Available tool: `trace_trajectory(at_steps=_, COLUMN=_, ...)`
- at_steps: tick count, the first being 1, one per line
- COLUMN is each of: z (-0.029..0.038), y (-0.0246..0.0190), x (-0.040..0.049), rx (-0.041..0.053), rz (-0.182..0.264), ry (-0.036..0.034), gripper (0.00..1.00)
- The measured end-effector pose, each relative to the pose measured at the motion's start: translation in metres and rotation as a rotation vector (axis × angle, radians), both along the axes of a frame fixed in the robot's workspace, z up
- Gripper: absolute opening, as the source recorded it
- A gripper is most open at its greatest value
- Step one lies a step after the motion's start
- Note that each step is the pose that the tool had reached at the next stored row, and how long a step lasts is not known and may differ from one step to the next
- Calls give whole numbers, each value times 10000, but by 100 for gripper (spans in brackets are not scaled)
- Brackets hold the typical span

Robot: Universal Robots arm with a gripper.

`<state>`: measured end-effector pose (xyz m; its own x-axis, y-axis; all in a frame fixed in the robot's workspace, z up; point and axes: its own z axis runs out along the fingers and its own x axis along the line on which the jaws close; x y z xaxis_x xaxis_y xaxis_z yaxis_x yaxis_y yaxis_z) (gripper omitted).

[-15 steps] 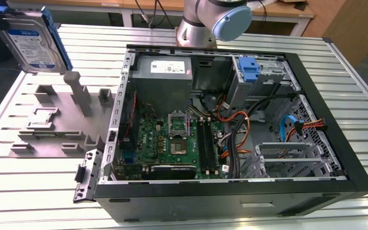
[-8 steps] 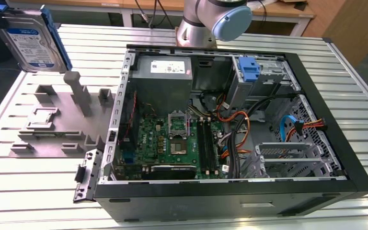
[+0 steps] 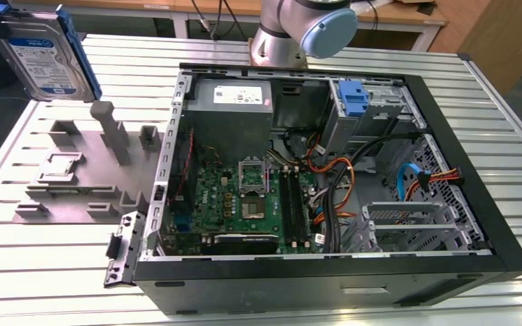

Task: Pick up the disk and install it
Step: 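Pick up the disk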

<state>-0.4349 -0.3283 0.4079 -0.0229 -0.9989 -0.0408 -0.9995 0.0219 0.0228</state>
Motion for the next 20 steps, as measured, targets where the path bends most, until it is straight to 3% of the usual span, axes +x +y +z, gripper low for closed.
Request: trace_trajectory(at_steps=20, z=83, y=0, x=0, rx=0, rz=0, ry=1, gripper=36)
